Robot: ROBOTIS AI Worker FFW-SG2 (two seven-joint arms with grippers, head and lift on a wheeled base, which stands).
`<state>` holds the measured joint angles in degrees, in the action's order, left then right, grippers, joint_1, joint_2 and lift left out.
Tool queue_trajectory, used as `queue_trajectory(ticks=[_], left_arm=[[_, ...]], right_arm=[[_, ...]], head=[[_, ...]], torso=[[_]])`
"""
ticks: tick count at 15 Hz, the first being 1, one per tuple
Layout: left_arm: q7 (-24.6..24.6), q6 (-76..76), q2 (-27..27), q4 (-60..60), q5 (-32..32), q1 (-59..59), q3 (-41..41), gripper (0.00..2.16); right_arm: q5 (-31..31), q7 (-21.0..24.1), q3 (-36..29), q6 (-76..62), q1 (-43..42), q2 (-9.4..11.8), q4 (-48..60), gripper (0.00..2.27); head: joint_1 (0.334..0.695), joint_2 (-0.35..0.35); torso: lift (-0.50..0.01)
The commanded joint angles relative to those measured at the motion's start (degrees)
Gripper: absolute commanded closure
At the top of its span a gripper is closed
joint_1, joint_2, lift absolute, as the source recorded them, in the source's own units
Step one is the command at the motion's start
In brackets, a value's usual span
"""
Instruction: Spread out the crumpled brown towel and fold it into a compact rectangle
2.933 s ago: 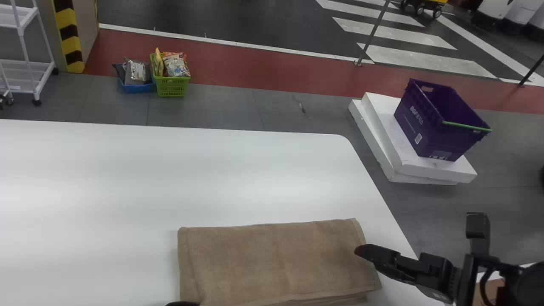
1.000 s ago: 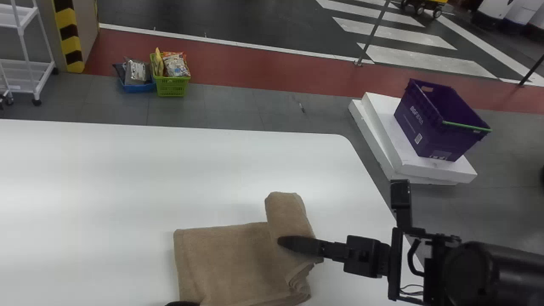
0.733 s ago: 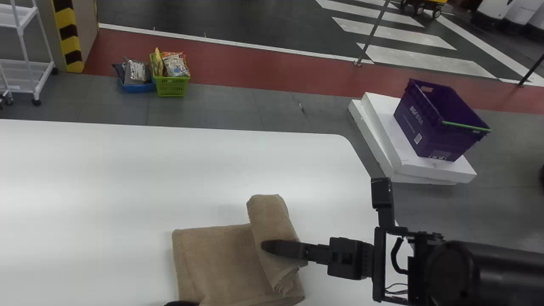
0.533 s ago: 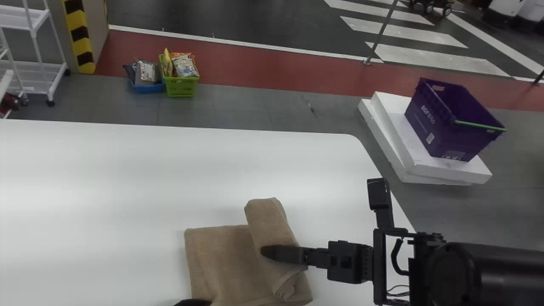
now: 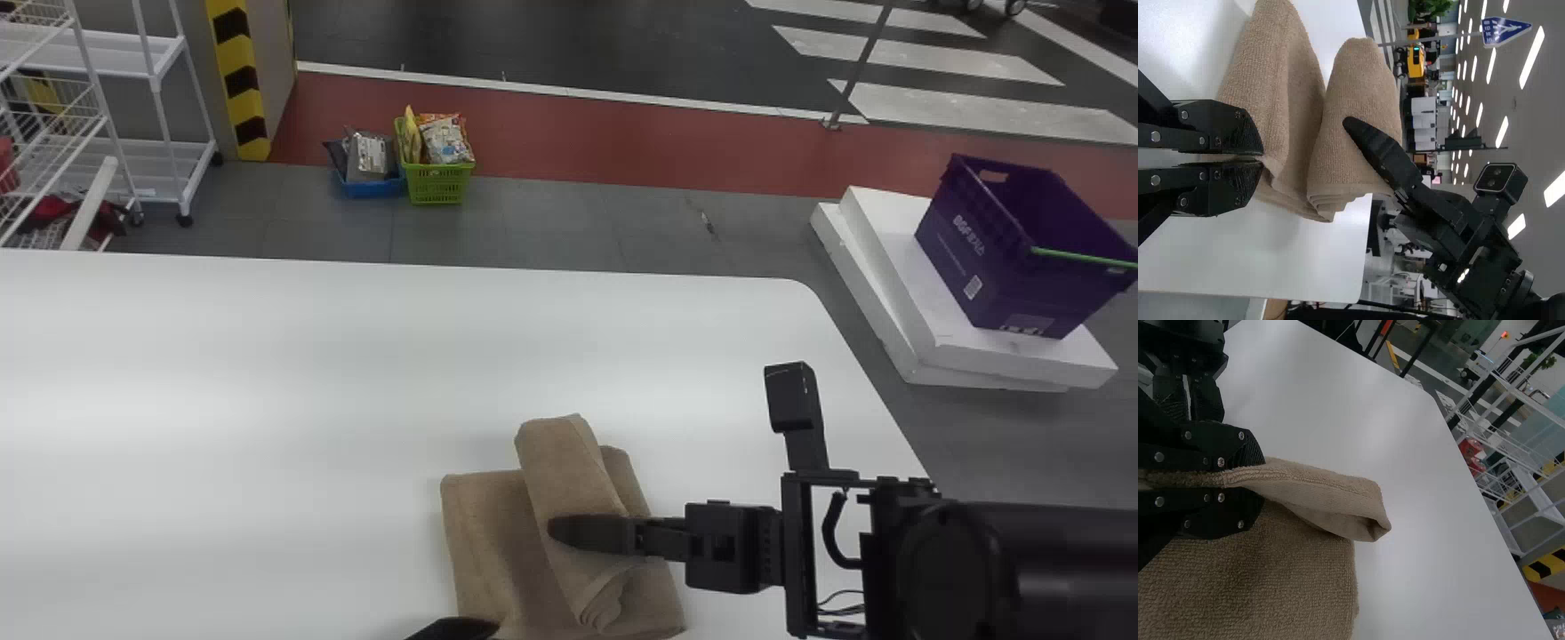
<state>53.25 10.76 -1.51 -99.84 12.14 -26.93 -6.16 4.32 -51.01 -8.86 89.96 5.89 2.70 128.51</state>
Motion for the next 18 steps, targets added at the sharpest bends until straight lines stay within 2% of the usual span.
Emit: queue_trajectory(ticks=[1, 8, 10, 18], left_arm=[[0.01, 0.00, -0.07, 0.09, 0.08, 0.04, 0.00, 1.06], [0.01, 0.70, -0.07, 0.53, -0.19, 0.12, 0.27, 1.06], [0.01, 0.70, -0.07, 0.53, -0.19, 0.21, 0.27, 1.06], [0.01, 0.70, -0.07, 0.53, -0.19, 0.12, 0.27, 1.06]], right_arm=[[-0.63, 0.30, 1.04, 0.12, -0.79, -1.12, -0.45, 1.06], [-1.51, 1.35, 3.68, 0.12, -1.05, -1.65, -1.86, 1.06], [-3.44, 1.18, 4.47, 0.12, -0.79, -1.56, -1.95, 1.06], [-3.79, 0.48, 0.25, 0.12, -0.79, -0.42, 0.07, 1.06]], head=[[0.695, -0.200], [0.695, -0.153], [0.695, -0.150], [0.695, -0.187]], torso=[[-0.127], [-0.127], [-0.127], [-0.127]])
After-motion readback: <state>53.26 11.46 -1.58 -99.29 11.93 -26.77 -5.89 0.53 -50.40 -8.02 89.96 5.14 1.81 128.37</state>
